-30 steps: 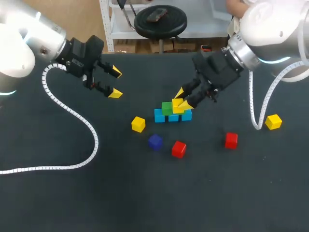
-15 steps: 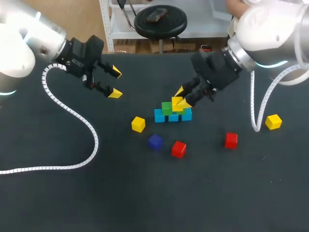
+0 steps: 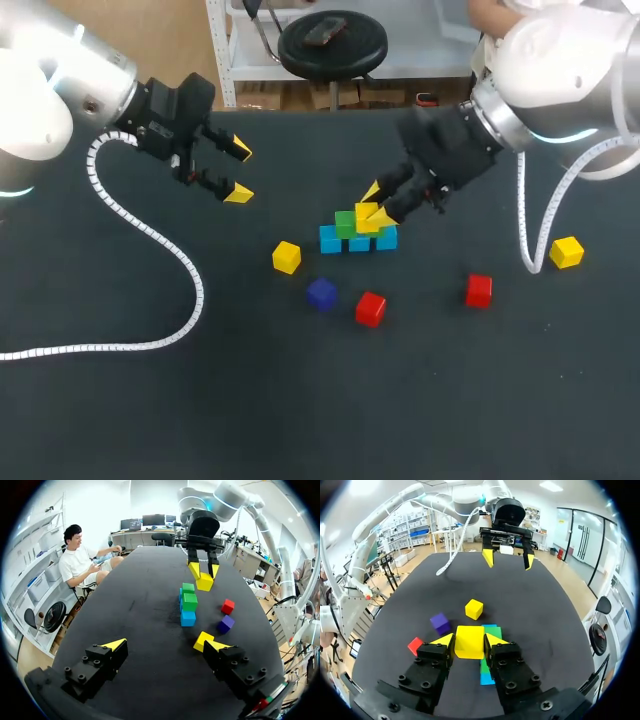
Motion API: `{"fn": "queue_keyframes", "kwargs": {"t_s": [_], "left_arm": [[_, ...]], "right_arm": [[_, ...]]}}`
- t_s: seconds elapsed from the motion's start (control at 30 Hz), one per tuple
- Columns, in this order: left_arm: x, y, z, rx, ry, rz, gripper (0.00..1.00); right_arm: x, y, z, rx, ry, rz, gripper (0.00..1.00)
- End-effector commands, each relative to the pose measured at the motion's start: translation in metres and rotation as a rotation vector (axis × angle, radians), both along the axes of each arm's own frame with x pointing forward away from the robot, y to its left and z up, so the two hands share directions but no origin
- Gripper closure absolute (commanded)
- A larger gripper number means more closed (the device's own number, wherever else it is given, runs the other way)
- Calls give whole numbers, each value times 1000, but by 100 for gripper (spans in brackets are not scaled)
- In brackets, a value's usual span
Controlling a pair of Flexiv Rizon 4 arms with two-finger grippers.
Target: Place the blue cubes, place green cubes on the blue cubes, place the yellow cubes on the green cubes, then place the red cubes on the yellow cubes, and place purple cube on the red cubes.
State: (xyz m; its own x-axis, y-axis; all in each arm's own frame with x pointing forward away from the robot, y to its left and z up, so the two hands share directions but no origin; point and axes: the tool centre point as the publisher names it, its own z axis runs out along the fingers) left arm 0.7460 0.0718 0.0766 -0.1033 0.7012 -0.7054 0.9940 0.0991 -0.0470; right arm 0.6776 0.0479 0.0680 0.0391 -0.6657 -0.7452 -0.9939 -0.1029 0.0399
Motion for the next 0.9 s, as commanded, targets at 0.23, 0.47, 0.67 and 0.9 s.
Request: {"fn": "queue_keyframes", "kwargs": {"t_s": [0.23,0.47,0.67,0.9], "left_arm": [[2,0,0,2,3,-4,0],[2,0,0,2,3,-4,0],[2,0,0,2,3,-4,0],[2,0,0,2,3,-4,0]], "right_arm": [[11,3,0,-14,10,-3,100],[12,3,-4,-18,18,-15,100],[12,5,-10,-19,28,-15,100],[16,5,-12,-14,27,-22,100]]}}
